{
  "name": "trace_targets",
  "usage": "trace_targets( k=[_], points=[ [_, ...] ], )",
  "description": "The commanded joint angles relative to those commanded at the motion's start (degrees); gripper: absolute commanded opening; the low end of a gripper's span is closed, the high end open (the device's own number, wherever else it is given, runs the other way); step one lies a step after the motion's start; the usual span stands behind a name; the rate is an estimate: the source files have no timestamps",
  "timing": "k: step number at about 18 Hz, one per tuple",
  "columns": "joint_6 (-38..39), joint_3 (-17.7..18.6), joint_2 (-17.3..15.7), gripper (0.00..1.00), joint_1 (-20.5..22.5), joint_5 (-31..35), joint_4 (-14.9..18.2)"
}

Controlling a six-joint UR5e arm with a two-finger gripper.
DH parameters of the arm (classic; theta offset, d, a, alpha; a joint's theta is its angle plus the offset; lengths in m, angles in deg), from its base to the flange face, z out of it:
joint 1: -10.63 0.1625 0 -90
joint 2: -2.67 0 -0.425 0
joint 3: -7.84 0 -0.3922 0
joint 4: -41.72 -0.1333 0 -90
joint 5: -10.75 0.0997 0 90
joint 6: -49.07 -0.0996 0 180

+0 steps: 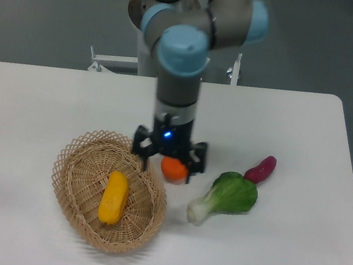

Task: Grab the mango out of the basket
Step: 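Move the open gripper over the basket and lower toward the yellow mango, then close the gripper around the yellow mango inside the basket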

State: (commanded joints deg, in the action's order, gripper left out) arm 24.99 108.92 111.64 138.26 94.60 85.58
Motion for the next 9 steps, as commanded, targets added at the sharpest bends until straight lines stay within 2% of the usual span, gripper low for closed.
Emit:
trace_targets(
  k=[3, 9],
  points=[
    [0.0, -1.8, 2.7, 1.00, -1.4, 0.1, -0.4],
    [2.2, -1.9, 6.7, 1.00, -4.0, 2.5, -0.4]
  ],
)
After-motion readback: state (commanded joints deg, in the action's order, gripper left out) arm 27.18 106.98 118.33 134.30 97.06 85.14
